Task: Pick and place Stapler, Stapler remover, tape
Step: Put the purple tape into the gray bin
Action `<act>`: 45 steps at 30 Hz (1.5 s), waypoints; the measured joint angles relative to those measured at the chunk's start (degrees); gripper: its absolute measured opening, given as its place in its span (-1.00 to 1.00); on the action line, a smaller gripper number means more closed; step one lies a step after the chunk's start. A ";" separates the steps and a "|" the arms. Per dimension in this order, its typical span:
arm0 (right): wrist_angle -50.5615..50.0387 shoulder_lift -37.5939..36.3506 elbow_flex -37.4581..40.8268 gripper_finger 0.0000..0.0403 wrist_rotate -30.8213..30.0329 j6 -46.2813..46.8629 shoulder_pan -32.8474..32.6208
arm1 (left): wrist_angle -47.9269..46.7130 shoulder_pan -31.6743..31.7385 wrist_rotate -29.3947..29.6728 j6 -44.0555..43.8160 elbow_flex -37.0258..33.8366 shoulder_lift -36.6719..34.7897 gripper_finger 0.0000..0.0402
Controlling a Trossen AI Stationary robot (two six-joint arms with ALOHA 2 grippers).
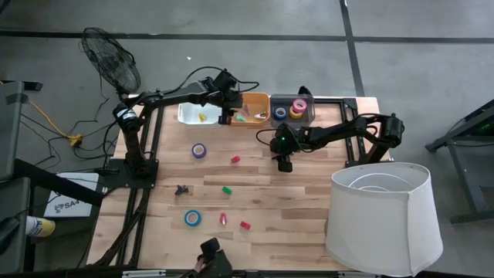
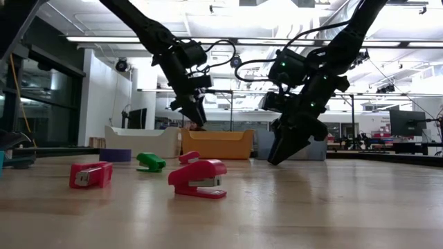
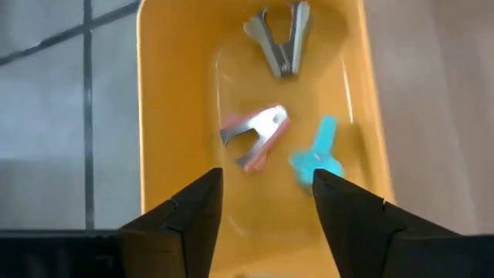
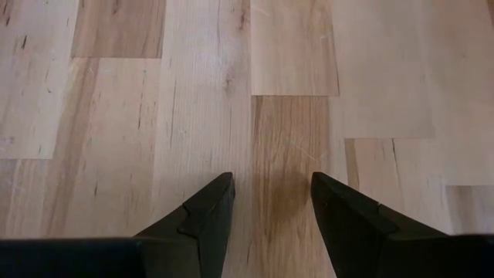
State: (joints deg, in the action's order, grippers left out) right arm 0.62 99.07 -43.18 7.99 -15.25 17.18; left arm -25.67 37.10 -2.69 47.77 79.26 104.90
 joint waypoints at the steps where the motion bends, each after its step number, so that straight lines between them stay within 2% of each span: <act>1: 0.00 0.00 0.00 -0.16 0.00 0.00 0.01 | -1.40 0.02 0.63 0.00 0.10 -0.40 0.00; 9: -0.21 0.00 -0.03 -0.16 -0.05 -0.16 0.01 | -19.95 -0.50 3.75 -0.96 5.41 -5.29 0.02; 17: -0.42 0.00 -0.04 -0.16 -0.01 -0.17 0.01 | -38.16 -1.54 5.95 -2.08 5.42 -9.76 0.02; 22: -1.32 -0.18 -0.07 -0.16 0.04 -0.18 0.03 | -43.96 -2.85 6.26 -4.58 5.42 -10.23 0.02; 30: -7.36 -6.02 0.06 -0.16 0.42 -0.19 -0.04 | -44.61 -7.45 6.34 -6.54 4.88 -10.42 0.02; 37: -11.47 -12.00 0.04 -0.16 0.05 -0.73 0.02 | -37.66 -9.90 6.33 -8.72 -9.35 -15.98 0.02; 45: -17.08 -16.99 -0.02 -0.16 -3.32 -0.39 0.07 | -28.48 -9.77 5.62 -14.96 -27.82 -28.50 0.02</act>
State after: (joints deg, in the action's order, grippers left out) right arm -16.46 82.08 -43.20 4.67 -15.64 17.26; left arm -54.15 27.33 2.94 32.80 51.45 76.40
